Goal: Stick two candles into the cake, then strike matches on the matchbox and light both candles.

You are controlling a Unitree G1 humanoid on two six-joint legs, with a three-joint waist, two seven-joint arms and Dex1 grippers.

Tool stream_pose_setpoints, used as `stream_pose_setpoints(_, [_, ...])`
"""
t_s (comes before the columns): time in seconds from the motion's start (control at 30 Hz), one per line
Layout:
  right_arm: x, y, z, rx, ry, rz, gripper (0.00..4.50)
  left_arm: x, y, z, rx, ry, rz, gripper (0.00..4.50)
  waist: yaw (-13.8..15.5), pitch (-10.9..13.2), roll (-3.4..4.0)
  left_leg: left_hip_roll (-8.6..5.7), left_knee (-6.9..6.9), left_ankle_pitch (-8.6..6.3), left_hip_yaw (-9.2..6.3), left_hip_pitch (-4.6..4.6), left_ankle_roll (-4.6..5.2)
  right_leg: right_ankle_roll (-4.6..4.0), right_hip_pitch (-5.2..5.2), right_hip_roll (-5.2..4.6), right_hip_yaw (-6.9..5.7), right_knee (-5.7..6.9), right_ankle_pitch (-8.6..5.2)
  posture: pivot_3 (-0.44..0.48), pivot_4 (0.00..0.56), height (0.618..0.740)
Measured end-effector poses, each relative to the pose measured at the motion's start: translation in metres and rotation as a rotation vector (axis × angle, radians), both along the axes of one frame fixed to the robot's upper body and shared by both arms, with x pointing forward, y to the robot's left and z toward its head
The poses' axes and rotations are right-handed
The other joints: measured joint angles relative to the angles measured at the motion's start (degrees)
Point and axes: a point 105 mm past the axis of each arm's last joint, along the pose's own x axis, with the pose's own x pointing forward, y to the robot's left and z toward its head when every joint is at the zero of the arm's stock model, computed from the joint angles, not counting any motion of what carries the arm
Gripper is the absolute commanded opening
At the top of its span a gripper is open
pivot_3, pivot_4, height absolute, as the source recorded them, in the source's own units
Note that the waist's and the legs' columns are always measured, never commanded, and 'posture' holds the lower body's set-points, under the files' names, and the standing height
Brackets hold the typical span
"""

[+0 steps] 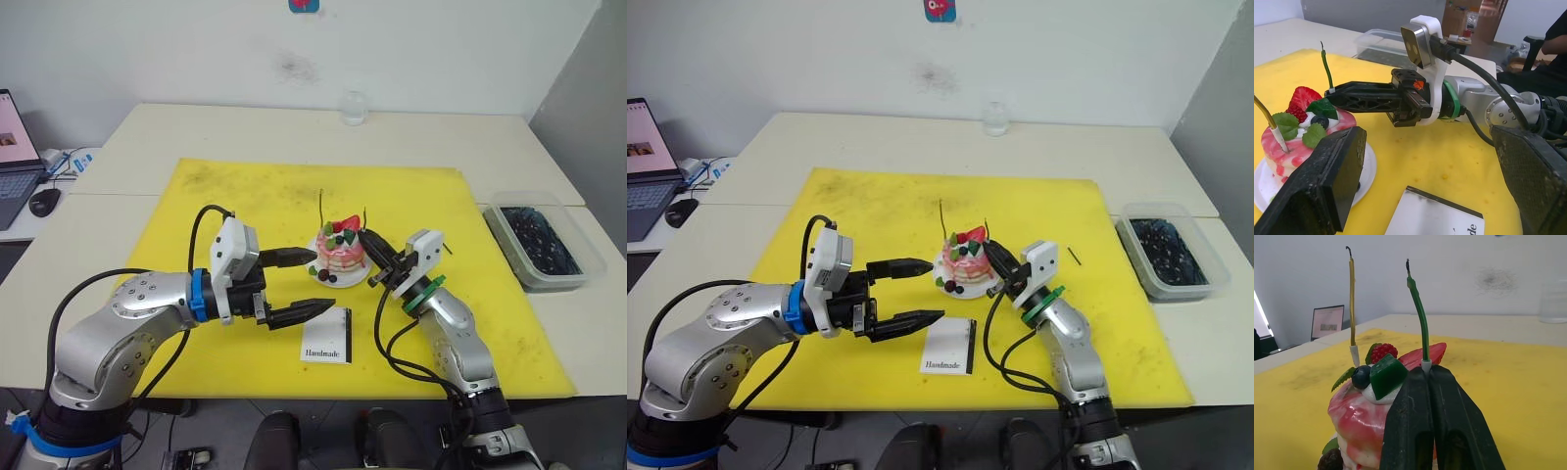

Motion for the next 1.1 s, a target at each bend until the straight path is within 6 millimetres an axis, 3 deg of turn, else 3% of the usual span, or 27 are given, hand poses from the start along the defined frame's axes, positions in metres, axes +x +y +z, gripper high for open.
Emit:
stream_pose_setpoints(0.1, [0.0, 0.0, -0.001, 0.002, 0.004, 0.0, 0.04, 0.0, -0.001, -0.001, 0.002, 0.003, -0.004, 4.5, 0.0, 0.0, 0.0, 0.0, 0.0, 0.0, 0.0, 0.0, 0.0, 0.0, 0.0, 0.0, 0.0, 0.0, 0.0, 0.0, 0.15, 0.74])
stream_pose_setpoints(0.2, [-0.001, 0.0, -0.002, 0.005, 0.012, 0.0, 0.65, 0.0, -0.001, -0.001, 0.004, 0.002, -0.006, 4.5, 0.0, 0.0, 0.0, 0.01, 0.0, 0.0, 0.0, 0.01, 0.0, 0.0, 0.0, 0.0, 0.0, 0.0, 0.0, 0.0, 0.15, 0.74])
stream_pose_setpoints(0.47, [0.001, -0.011, 0.0, 0.026, 0.024, -0.029, 3.35, 0.0, -0.004, -0.005, 0.021, -0.009, -0.01, 4.5, 0.0, 0.0, 0.01, 0.0, -0.01, 0.0, 0.01, -0.01, 0.0, 0.0, -0.01, 0.0, 0.01, -0.01, 0.0, 0.0, 0.15, 0.74])
stream_pose_setpoints(0.8, [-0.017, -0.025, 0.019, -0.082, 0.013, 0.058, 3.35, 0.006, 0.0, -0.014, 0.054, -0.002, 0.005, 4.5, 0.0, 0.0, 0.01, 0.0, -0.02, 0.0, 0.0, -0.02, 0.0, -0.01, -0.01, -0.01, -0.01, -0.02, -0.01, 0.0, 0.15, 0.74])
stream_pose_setpoints(1.1, [-0.027, -0.027, 0.018, -0.159, 0.085, 0.08, 3.35, 0.005, 0.007, -0.02, 0.082, 0.013, -0.002, 4.5, 0.0, 0.0, 0.01, 0.0, -0.04, 0.0, 0.0, -0.02, 0.0, -0.03, -0.02, -0.02, -0.01, -0.03, -0.02, 0.0, 0.15, 0.74])
